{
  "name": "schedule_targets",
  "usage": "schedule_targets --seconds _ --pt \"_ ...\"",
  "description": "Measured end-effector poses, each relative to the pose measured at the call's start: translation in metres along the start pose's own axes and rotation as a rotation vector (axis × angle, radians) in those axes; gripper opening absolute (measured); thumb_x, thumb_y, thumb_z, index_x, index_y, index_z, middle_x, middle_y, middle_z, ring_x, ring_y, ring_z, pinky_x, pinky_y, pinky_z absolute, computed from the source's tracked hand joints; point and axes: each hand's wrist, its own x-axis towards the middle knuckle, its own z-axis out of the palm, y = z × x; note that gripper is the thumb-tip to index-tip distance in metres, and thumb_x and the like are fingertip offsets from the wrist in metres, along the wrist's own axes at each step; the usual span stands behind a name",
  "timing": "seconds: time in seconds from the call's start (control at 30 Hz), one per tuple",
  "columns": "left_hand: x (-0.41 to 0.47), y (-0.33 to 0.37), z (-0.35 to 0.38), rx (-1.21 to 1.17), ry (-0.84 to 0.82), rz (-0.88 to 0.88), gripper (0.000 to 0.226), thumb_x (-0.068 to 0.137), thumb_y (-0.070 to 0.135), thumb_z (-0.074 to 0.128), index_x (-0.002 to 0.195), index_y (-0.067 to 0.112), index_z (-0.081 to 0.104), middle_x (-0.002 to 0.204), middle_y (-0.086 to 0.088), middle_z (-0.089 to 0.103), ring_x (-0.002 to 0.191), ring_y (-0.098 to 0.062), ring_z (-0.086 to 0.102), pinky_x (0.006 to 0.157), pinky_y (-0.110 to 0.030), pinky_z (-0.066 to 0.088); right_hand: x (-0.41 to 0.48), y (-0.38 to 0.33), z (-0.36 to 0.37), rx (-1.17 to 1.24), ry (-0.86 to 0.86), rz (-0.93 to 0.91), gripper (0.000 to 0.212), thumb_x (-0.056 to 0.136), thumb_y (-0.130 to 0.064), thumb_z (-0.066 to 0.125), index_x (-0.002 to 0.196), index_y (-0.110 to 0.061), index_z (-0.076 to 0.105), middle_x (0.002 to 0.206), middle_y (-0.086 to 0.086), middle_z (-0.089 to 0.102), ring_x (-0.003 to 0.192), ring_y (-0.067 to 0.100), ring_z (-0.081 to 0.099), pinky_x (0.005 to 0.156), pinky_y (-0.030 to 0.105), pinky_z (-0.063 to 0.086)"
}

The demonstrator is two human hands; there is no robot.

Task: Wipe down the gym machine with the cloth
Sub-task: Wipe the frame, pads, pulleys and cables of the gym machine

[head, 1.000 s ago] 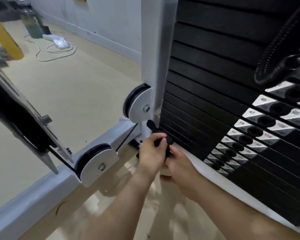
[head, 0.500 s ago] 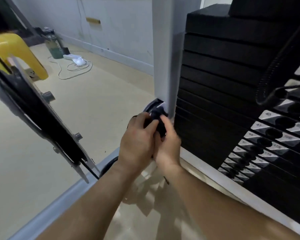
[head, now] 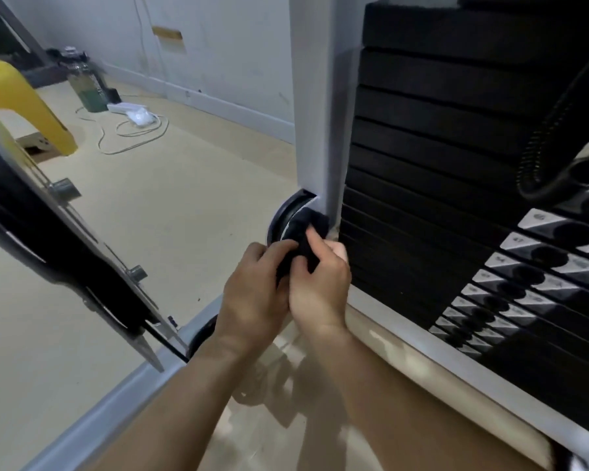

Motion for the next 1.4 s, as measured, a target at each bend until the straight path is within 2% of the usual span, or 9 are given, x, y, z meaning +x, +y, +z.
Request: schedule_targets --seconds 0.17,0.3,0.5,0.67,0.9,1.03,1.27,1.33,1.4 --pt "0.006 0.019 -0.009 -0.222 0.328 -0.069 0.021 0.086 0.020 0.064 0.097 0.037 0.070 0.086 0.015 0.064 0.085 0.004 0.059 0.074 -0.005 0.040 0.008 -0.032 -0.025 0.121 -0.187 0.075 0.021 0.080 -0.030 0.055 0.093 -0.032 0.071 0.082 -0.003 0.072 0.081 0.020 0.069 0.066 0.035 0.058" --pt "0.054 0.027 -0.016 -0.380 0.576 -0.238 0.019 0.091 0.021 0.054 0.091 0.030 0.071 0.089 0.009 0.064 0.082 0.003 0.057 0.078 -0.012 0.043 0.011 -0.050 -0.025 -0.197 -0.265 -0.131 0.054 0.086 -0.043 0.045 0.138 -0.048 0.035 0.141 -0.008 0.038 0.119 0.014 0.051 0.098 0.034 0.044" --pt "0.088 0.024 0.021 -0.375 0.029 -0.376 0.035 0.093 0.053 0.043 0.103 0.022 0.056 0.086 0.010 0.059 0.082 -0.014 0.056 0.068 -0.030 0.039 0.020 -0.039 -0.037 -0.196 -0.479 0.010 0.080 0.091 -0.005 0.038 0.152 -0.043 0.002 0.150 0.003 0.036 0.124 0.021 0.047 0.103 0.039 0.044" --pt "0.098 0.017 0.015 -0.306 0.033 -0.322 0.040 0.097 0.037 0.036 0.061 0.024 0.044 0.066 0.005 0.051 0.068 -0.019 0.047 0.061 -0.032 0.032 0.021 -0.030 -0.032 -0.140 -0.408 0.015 0.087 0.086 -0.002 0.046 0.151 -0.045 0.008 0.140 0.007 0.044 0.109 0.028 0.053 0.091 0.041 0.048" --pt "0.027 -0.012 0.026 -0.224 0.190 -0.394 0.026 0.101 0.029 0.038 0.101 0.021 0.063 0.094 0.003 0.066 0.085 -0.020 0.059 0.069 -0.027 0.036 0.007 -0.022 -0.029 -0.173 -0.316 -0.038 0.045 0.089 -0.005 0.052 0.128 -0.027 0.061 0.115 -0.003 0.066 0.094 0.014 0.058 0.088 0.028 0.050" --pt "-0.029 -0.018 0.048 0.449 -0.396 -0.179 0.023 0.089 0.018 0.053 0.107 0.015 0.066 0.103 -0.004 0.069 0.093 -0.026 0.065 0.069 -0.032 0.047 -0.028 0.002 -0.027 -0.177 -0.451 0.261 0.026 0.098 -0.014 0.051 0.116 -0.011 0.069 0.106 0.007 0.071 0.095 0.020 0.066 0.085 0.033 0.055" --pt "-0.056 -0.035 0.020 0.863 -0.267 0.535 0.032 0.080 0.018 0.045 0.084 0.008 0.075 0.098 -0.014 0.068 0.086 -0.030 0.066 0.076 -0.037 0.055 -0.071 0.030 -0.042 0.510 -0.532 0.511 0.029 0.098 -0.008 0.049 0.118 -0.021 0.065 0.106 0.004 0.074 0.100 0.017 0.070 0.082 0.032 0.057" --pt "-0.060 -0.047 0.011 1.153 -0.467 0.669 0.042 0.091 0.031 0.046 0.117 0.005 0.067 0.131 -0.023 0.056 0.122 -0.039 0.052 0.113 -0.050 0.031 -0.083 0.034 -0.032 0.417 -0.625 0.506 0.033 0.096 -0.002 0.047 0.119 -0.020 0.064 0.111 0.010 0.071 0.104 0.020 0.068 0.085 0.034 0.056" --pt "-0.067 -0.061 0.005 1.337 -0.722 0.718 0.053 0.102 0.033 0.033 0.140 -0.003 0.042 0.151 -0.030 0.028 0.142 -0.047 0.019 0.109 -0.057 -0.013 -0.100 0.041 -0.027 0.293 -0.654 0.537 0.033 0.095 -0.003 0.049 0.114 -0.025 0.063 0.112 0.009 0.069 0.103 0.021 0.067 0.082 0.031 0.053"
